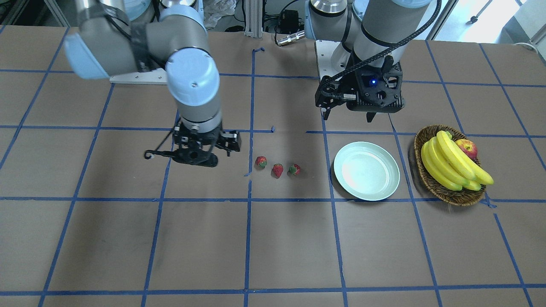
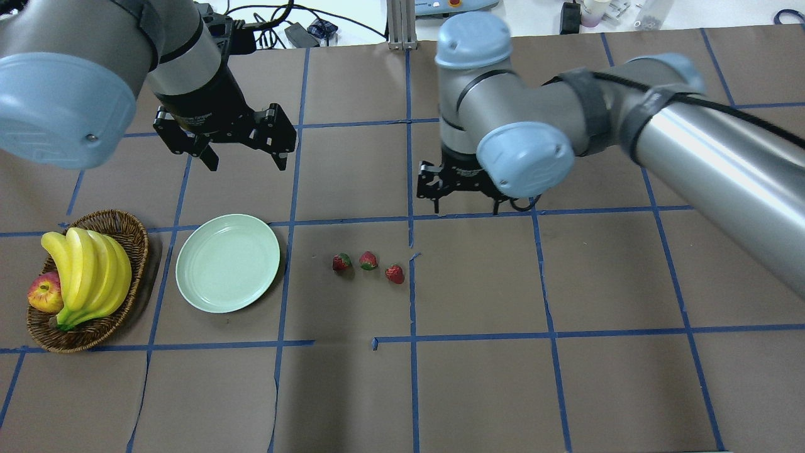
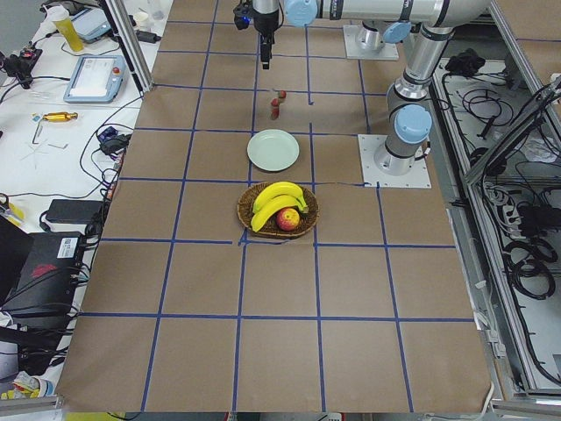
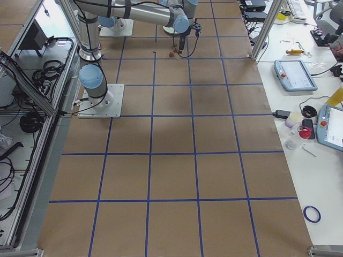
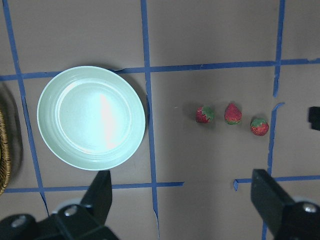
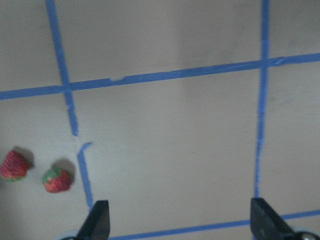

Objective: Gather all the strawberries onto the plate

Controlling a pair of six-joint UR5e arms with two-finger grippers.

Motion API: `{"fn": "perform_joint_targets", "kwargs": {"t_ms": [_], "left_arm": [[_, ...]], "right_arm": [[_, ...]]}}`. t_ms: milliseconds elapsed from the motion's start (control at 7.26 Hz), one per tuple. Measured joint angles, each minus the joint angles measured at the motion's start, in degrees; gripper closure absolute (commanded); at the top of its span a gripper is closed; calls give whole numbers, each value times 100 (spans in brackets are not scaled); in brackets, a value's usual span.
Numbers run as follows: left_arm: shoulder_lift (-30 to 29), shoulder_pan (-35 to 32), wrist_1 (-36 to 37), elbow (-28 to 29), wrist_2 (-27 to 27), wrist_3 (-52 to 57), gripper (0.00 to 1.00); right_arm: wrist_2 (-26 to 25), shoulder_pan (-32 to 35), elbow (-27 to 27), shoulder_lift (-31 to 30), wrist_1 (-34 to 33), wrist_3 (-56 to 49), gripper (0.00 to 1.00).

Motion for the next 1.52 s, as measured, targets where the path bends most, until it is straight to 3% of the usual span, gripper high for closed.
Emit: {"fn": "perform_joint_targets", "kwargs": {"t_ms": [276,1102,1240,1515], "left_arm": [[8,0,0,1,5,0,0],[-62,-2,105,-161,-5,-62,0],[-138,-22,256,-362,-11,-239,0],[-439,-124,1388,-1287,-29,-576,0]], "right_arm": [[-51,-721,-64,-696,752,-937,0],[-152,-930,-376,-1419,890,-1141,0],[-140,-922,-367,-1438,880,-1129,0],[-127,-921,-366,-1443,880,-1120,0]]}}
